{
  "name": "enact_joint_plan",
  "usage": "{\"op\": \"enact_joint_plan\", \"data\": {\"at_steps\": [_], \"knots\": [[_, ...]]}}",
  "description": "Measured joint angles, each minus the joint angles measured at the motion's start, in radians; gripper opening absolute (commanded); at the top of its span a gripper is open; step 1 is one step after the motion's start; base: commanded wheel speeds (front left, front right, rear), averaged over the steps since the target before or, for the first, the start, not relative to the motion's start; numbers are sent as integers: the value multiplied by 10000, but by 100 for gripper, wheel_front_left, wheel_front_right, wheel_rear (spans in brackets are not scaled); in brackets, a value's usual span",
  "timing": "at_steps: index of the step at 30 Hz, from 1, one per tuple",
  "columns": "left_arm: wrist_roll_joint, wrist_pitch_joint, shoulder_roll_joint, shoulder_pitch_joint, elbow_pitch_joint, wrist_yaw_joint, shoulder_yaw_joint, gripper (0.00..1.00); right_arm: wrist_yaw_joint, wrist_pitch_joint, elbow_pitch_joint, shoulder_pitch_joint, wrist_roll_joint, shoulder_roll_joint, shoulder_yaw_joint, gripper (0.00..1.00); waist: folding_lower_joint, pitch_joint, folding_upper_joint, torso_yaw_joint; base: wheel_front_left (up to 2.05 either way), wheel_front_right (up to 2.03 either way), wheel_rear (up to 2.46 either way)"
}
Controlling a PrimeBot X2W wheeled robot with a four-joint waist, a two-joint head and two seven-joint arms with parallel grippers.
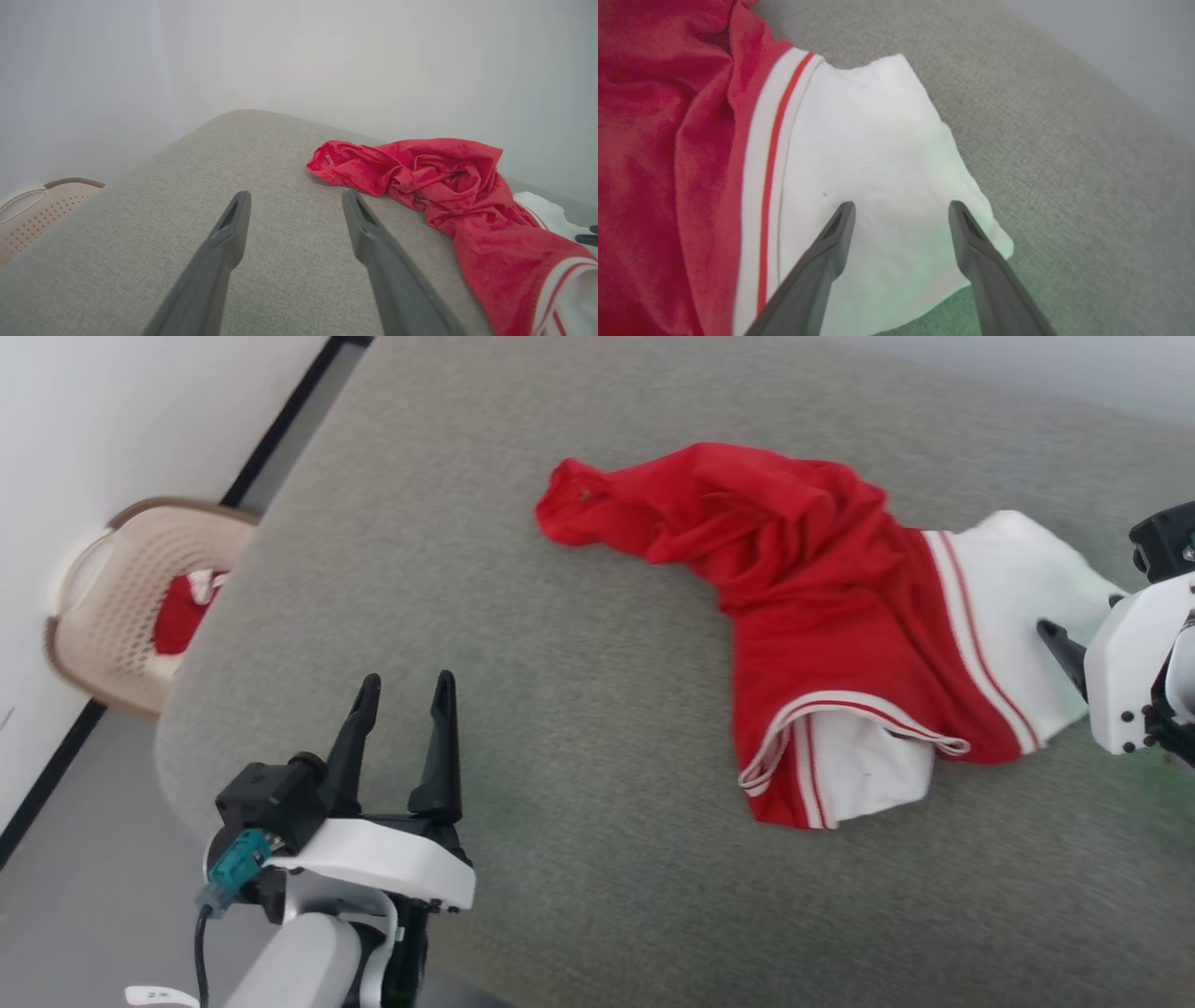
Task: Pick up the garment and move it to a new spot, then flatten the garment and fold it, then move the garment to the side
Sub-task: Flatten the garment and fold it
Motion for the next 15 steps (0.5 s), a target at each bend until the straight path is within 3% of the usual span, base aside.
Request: {"op": "enact_joint_plan", "data": {"at_steps": [5,10,11,12,15], "knots": [[313,-12,-788,314,-27,-520,552,100,2,1450,1223,-946,729,-644,1124,100,0,242,1,587,0,0,0],[698,-12,-1390,536,23,-936,949,100,29,2336,2125,-1631,1390,-784,1710,100,0,454,1,906,0,0,0],[742,-12,-1480,593,69,-1001,1030,100,27,2483,2194,-1711,1542,-800,1816,27,0,486,1,938,0,0,0],[767,-10,-1572,624,107,-1091,1116,100,27,2583,2245,-1807,1643,-826,1942,0,0,511,1,954,0,0,0],[894,-12,-1710,698,140,-1210,1327,100,25,2608,2299,-1966,1806,-853,2063,0,0,533,1,922,0,0,0]]}}
